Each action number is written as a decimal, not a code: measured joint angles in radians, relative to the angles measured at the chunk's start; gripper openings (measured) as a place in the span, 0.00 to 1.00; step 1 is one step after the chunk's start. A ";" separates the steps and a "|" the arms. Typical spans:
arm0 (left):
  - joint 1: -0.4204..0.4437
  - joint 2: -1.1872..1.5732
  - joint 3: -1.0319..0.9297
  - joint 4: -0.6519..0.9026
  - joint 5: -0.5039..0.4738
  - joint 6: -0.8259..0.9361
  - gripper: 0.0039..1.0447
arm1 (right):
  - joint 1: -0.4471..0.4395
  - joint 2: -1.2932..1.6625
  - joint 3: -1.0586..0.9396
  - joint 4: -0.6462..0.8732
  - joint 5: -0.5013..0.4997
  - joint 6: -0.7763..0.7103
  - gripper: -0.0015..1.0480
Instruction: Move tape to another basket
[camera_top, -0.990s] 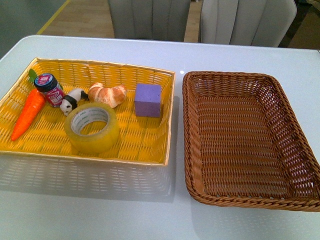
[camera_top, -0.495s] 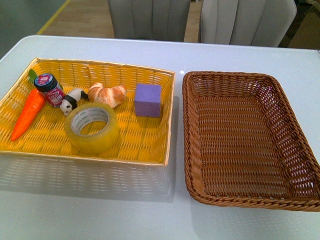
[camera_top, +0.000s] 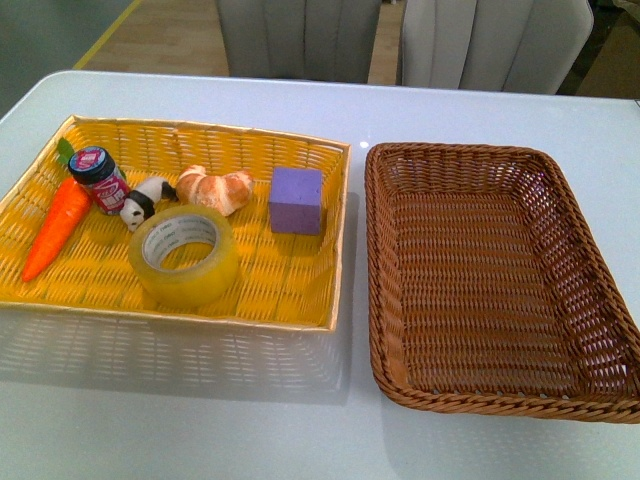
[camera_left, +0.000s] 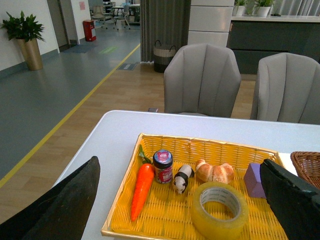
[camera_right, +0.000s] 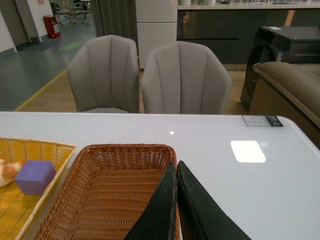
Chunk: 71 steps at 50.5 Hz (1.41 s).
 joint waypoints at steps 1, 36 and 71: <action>0.000 0.000 0.000 0.000 0.000 0.000 0.92 | 0.000 -0.008 0.000 -0.008 0.000 0.000 0.02; 0.000 0.000 0.000 0.000 0.000 0.000 0.92 | 0.000 -0.212 0.000 -0.217 0.000 0.000 0.44; 0.113 0.306 0.183 -0.350 0.356 -0.036 0.92 | 0.000 -0.212 0.000 -0.217 -0.003 0.000 0.91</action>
